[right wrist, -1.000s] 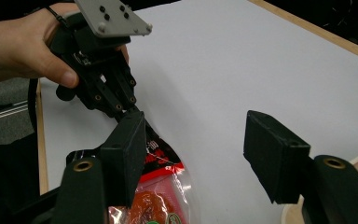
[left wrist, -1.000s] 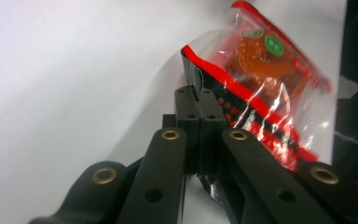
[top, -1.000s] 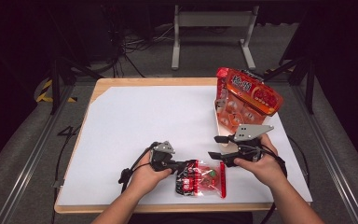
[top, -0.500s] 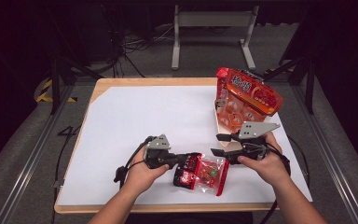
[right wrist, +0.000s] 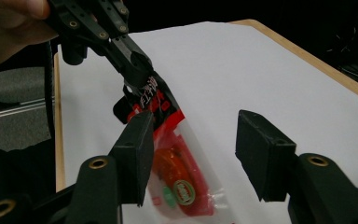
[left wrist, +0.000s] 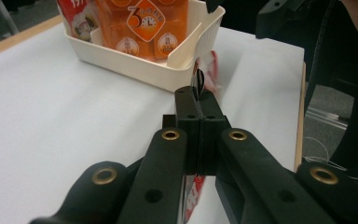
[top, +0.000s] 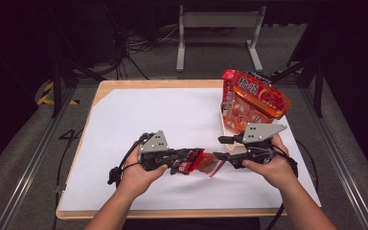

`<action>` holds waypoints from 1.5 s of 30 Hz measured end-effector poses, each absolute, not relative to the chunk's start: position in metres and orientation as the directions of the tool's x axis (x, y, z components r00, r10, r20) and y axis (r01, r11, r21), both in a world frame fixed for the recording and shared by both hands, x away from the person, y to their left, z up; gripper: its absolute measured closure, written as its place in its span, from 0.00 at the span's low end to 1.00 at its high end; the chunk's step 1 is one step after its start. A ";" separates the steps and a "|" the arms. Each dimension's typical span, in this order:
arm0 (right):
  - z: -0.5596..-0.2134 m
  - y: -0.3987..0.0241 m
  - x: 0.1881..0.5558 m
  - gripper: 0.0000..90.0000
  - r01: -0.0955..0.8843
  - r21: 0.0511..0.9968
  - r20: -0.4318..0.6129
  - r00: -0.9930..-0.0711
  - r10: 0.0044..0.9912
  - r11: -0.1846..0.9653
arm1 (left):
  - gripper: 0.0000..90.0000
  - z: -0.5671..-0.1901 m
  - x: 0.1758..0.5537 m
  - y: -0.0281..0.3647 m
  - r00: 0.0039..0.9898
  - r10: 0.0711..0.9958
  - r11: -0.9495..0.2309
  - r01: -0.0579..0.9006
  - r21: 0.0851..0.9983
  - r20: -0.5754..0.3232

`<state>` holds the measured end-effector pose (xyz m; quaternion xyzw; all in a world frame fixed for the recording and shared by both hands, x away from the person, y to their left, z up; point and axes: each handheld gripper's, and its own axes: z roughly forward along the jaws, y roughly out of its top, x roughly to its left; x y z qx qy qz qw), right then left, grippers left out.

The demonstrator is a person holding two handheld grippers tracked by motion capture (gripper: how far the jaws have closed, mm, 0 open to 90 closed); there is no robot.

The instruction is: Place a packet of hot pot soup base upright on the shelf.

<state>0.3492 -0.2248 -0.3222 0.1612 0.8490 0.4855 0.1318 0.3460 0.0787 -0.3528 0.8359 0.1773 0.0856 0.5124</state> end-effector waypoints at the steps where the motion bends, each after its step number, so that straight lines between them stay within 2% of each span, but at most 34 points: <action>1: -0.321 -0.222 0.349 0.54 0.137 0.863 -0.075 -0.917 0.392 0.486 | 1.00 -0.351 0.345 0.079 0.922 0.386 -0.413 0.202 0.888 -0.030; 8: -0.315 -0.197 0.351 0.57 0.064 0.830 -0.148 -0.933 0.329 0.555 | 1.00 -0.346 0.343 0.079 0.925 0.380 -0.427 0.171 0.888 0.004; 14: -0.315 -0.177 0.358 0.64 0.018 0.789 -0.182 -0.947 0.263 0.614 | 1.00 -0.340 0.340 0.077 0.931 0.364 -0.436 0.145 0.888 0.027; 18: -0.318 -0.166 0.361 0.72 0.004 0.757 -0.174 -0.963 0.207 0.654 | 1.00 -0.337 0.338 0.076 0.934 0.354 -0.429 0.125 0.894 0.039; 23: -0.320 -0.162 0.365 0.95 -0.001 0.728 -0.157 -0.974 0.166 0.685 | 1.00 -0.335 0.336 0.075 0.937 0.346 -0.425 0.111 0.899 0.048; 27: -0.318 -0.165 0.364 0.99 0.005 0.741 -0.131 -0.980 0.152 0.672 | 1.00 -0.334 0.336 0.075 0.941 0.337 -0.398 0.110 0.911 0.033; 29: -0.317 -0.168 0.364 1.00 0.013 0.746 -0.123 -0.980 0.158 0.665 | 0.95 -0.334 0.336 0.075 0.938 0.345 -0.373 0.108 0.922 0.029; 33: -0.316 -0.177 0.364 1.00 0.050 0.775 -0.084 -0.980 0.181 0.630 | 0.58 -0.333 0.337 0.078 0.912 0.408 -0.340 0.119 0.933 0.032; 36: -0.312 -0.190 0.364 1.00 0.070 0.813 -0.061 -0.977 0.204 0.578 | 0.48 -0.333 0.339 0.084 0.907 0.420 -0.323 0.124 0.938 0.025; 41: -0.307 -0.209 0.363 1.00 0.087 0.861 -0.044 -0.969 0.244 0.501 | 0.46 -0.334 0.342 0.090 0.904 0.428 -0.307 0.128 0.943 0.017; 45: -0.303 -0.225 0.362 1.00 0.090 0.898 -0.030 -0.964 0.264 0.432 | 0.51 -0.339 0.348 0.088 0.906 0.423 -0.290 0.149 0.945 -0.013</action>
